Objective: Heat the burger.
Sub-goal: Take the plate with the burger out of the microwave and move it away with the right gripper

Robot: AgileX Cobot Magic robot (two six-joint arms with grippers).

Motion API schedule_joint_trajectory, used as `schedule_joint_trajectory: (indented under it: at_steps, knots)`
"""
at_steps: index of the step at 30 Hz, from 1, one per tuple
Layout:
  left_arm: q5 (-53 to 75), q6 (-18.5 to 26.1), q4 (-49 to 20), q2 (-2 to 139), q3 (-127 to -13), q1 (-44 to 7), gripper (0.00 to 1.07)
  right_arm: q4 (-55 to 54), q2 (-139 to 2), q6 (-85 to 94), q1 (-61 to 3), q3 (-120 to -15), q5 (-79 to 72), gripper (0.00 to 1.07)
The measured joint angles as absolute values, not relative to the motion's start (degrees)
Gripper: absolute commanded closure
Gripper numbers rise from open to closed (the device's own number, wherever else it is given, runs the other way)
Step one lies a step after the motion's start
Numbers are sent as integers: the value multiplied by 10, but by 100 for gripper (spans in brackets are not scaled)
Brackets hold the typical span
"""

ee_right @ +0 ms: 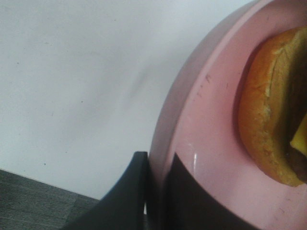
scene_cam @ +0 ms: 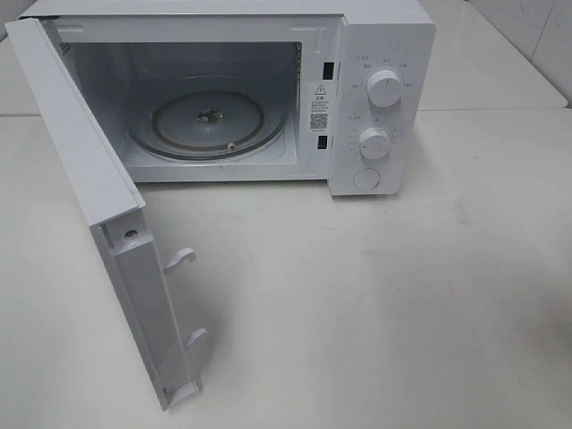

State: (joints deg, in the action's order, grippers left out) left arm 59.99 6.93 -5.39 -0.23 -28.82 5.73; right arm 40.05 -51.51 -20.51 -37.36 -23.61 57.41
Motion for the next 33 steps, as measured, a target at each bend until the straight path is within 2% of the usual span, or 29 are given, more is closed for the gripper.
schedule_joint_trajectory:
  at_steps: [6, 16, 33]
  knots:
    - [600, 69, -54, -2, -288, 57, 6, 405, -592, -308, -374, -236, 568, 104]
    - [600, 69, -54, -2, -288, 57, 6, 442, -673, -381, -374, -244, 553, 104]
    - [600, 69, -54, -2, -288, 57, 6, 484, -835, -542, -363, -359, 532, 102]
